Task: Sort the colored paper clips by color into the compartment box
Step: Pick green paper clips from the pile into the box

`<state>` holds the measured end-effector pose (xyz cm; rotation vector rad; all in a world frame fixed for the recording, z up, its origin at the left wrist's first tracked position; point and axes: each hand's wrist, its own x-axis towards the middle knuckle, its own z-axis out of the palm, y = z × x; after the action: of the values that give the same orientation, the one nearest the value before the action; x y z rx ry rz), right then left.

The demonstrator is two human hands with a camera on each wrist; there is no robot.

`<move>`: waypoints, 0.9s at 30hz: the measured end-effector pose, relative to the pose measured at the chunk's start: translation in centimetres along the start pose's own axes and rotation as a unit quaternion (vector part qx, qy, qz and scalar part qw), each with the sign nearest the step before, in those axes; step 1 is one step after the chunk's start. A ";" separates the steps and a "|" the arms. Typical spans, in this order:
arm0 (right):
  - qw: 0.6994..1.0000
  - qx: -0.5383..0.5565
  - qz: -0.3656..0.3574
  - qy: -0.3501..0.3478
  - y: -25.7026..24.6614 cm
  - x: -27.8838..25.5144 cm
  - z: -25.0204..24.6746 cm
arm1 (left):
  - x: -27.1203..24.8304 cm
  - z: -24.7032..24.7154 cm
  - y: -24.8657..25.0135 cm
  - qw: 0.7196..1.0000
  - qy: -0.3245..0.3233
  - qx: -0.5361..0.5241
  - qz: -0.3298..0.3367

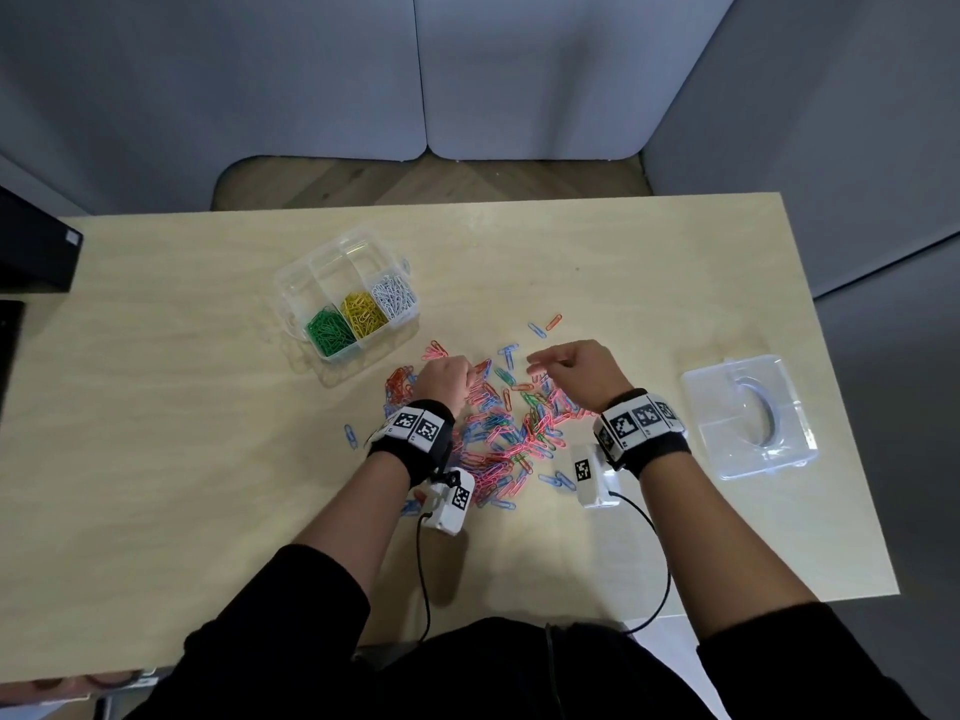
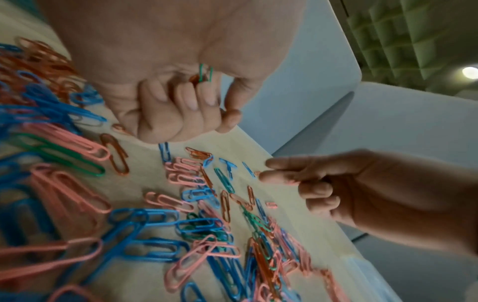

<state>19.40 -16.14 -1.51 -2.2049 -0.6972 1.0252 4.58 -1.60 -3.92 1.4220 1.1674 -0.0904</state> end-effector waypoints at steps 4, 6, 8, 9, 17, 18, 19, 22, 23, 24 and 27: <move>0.997 0.073 -0.008 -0.001 1.1 -0.4 -0.7 | 0.4 1.2 0.3 0.968 0.017 0.188 0.165; 0.995 0.097 -0.010 0.015 1.6 -0.6 -0.9 | 0.8 1.3 0.6 0.930 0.002 0.282 0.234; 0.992 0.124 -0.006 0.029 2.2 -0.6 -1.1 | 1.2 1.3 0.9 0.899 -0.020 0.353 0.260; 0.991 0.134 -0.003 0.030 2.4 -0.7 -1.3 | 1.4 1.3 1.0 0.891 -0.023 0.371 0.260; 0.998 -0.056 -0.036 0.020 2.1 -1.7 0.8 | 1.4 0.8 0.8 0.881 0.005 0.382 0.278; 0.994 -0.099 -0.041 0.021 2.2 -1.6 1.6 | 1.4 0.8 0.6 0.884 0.006 0.376 0.276; 0.990 -0.131 -0.039 0.031 2.2 -1.6 2.4 | 1.2 0.7 0.6 0.887 0.003 0.371 0.274; 0.983 -0.168 -0.013 0.078 2.0 -1.6 3.9 | 0.7 0.6 0.5 0.902 -0.015 0.346 0.257; 0.982 -0.168 -0.011 0.081 1.9 -1.6 4.2 | 0.5 0.6 0.5 0.912 -0.023 0.329 0.244; 0.982 -0.169 -0.013 0.078 1.9 -1.6 4.5 | 0.4 0.5 0.4 0.922 -0.027 0.312 0.227; 0.980 -0.189 -0.033 0.045 1.9 -1.6 4.5 | -0.1 0.2 0.3 0.946 -0.025 0.266 0.185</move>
<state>15.29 -17.18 -4.43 -2.5125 -0.9827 0.8042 4.82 -1.70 -3.74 2.0831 0.8432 -0.1867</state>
